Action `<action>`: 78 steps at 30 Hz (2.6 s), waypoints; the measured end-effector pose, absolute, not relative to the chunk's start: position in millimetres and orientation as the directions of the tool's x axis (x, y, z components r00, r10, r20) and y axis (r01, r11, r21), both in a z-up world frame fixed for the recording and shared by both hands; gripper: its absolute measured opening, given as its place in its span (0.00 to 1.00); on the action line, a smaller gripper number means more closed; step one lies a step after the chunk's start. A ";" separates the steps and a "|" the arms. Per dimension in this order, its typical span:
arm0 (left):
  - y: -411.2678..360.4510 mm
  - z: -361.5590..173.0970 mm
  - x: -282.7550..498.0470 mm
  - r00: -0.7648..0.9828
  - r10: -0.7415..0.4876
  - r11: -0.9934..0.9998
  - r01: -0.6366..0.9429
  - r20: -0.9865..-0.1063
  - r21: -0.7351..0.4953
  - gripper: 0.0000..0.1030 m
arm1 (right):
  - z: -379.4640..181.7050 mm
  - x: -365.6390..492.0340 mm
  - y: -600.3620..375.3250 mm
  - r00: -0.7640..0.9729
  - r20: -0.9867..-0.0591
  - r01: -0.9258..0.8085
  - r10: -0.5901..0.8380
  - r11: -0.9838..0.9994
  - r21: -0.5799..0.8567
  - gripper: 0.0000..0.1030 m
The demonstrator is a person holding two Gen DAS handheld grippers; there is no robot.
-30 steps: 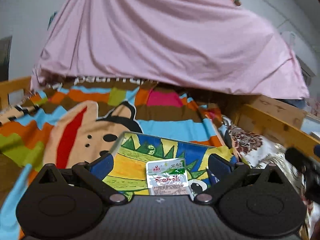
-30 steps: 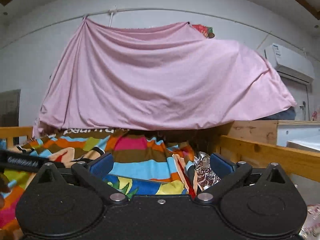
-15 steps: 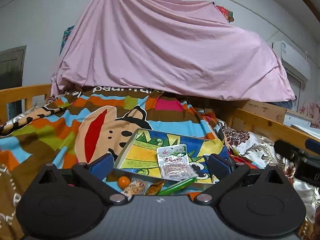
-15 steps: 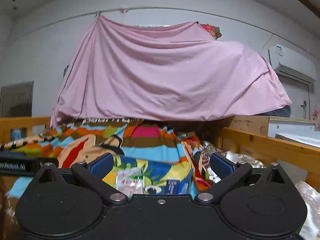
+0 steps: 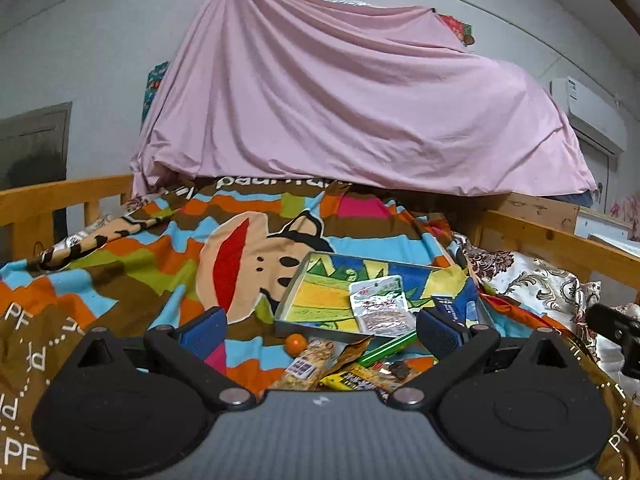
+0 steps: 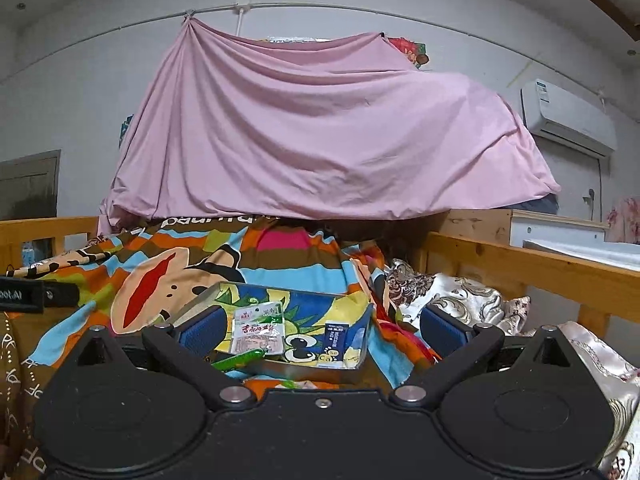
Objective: Organize snacks
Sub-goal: 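Lift both tools up away from the tray, then grasp the nut bar with the left tool while the right tool grasps the yellow biscuit pack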
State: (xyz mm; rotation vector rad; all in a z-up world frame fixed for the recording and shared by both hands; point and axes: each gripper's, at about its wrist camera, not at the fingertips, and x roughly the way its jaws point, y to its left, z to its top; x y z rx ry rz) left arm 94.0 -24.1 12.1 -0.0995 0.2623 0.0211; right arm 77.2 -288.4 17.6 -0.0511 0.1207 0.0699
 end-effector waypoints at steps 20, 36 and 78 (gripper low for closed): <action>1.0 -12.7 98.3 0.929 0.032 0.997 -0.054 -0.368 -0.049 1.00 | 3.6 90.5 -271.5 0.973 -0.219 -0.099 0.069 0.987 -0.127 0.99; 25.9 -31.6 138.1 0.889 -0.041 0.993 -0.013 -0.457 -0.115 1.00 | -6.4 115.2 -243.0 0.905 -0.340 -0.323 0.255 0.933 -0.160 0.99; 45.4 -85.7 284.3 0.709 -0.283 0.955 0.145 -0.646 -0.259 0.99 | -73.2 236.3 -190.3 0.589 -0.613 -0.569 0.527 0.809 0.149 0.91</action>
